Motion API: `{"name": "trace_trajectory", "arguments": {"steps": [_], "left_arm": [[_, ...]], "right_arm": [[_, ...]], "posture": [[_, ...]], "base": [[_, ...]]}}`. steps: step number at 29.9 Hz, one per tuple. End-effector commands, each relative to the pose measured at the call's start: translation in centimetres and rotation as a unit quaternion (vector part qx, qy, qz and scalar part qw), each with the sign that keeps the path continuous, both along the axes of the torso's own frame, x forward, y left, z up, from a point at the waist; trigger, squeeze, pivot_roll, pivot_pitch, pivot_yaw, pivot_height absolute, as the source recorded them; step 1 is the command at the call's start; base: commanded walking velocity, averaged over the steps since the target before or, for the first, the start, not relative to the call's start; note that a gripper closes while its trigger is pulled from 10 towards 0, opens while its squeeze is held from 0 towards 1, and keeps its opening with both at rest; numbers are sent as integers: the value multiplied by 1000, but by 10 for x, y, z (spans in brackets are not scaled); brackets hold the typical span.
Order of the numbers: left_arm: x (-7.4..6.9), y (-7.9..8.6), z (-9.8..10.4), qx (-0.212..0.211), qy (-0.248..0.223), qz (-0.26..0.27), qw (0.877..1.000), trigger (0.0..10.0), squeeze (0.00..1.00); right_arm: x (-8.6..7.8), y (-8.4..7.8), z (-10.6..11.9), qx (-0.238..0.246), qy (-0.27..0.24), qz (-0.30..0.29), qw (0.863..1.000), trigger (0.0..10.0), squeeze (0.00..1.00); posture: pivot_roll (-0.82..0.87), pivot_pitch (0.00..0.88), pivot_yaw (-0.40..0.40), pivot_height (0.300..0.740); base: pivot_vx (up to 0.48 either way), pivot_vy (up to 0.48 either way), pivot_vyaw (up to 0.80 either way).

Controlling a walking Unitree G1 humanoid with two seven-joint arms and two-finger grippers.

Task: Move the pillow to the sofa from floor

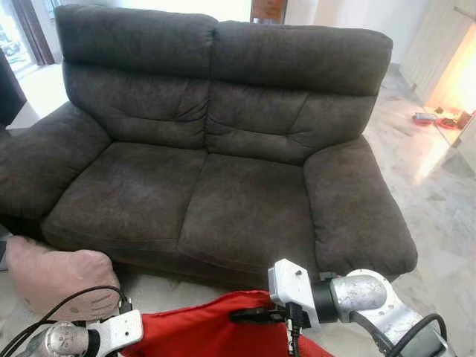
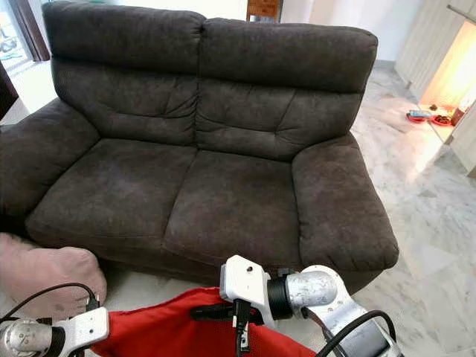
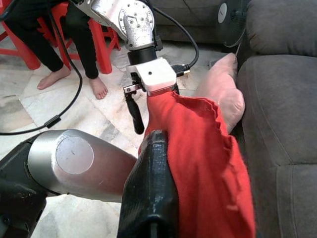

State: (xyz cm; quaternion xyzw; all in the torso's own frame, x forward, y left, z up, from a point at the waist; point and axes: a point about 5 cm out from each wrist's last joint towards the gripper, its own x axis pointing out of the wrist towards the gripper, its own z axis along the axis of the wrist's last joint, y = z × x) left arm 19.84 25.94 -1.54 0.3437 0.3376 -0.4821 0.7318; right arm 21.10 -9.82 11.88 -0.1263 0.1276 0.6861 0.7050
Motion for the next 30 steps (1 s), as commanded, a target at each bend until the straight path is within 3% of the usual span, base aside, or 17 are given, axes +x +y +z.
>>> {"name": "trace_trajectory", "arguments": {"steps": [1, 6, 8, 9, 30], "left_arm": [[-5, 11, -3, 30, 4, 7, 1000, 10000, 0], [0, 15, -1, 50, -26, 12, 998, 10000, 0], [1, 16, -1, 61, -36, 4, 997, 9412, 0], [2, 17, 0, 68, -40, -2, 997, 0, 0], [0, 12, -4, 76, -34, -41, 996, 0, 0]], "right_arm": [[0, 5, 21, 40, -39, 18, 998, 10000, 0], [0, 6, 21, 40, -40, 18, 998, 10000, 0], [0, 6, 21, 41, -40, 17, 998, 10000, 0], [0, 6, 20, 41, -39, 17, 998, 10000, 0], [-2, 8, 16, 40, -33, 15, 999, 10000, 0]], "posture": [[86, 0, -69, 740], [85, 0, -70, 740], [84, 0, -70, 740], [84, 0, -70, 740], [89, 0, -68, 740]], "base": [[0, 0, 0], [0, 0, 0], [0, 0, 0], [0, 0, 0], [0, 0, 0]]}}
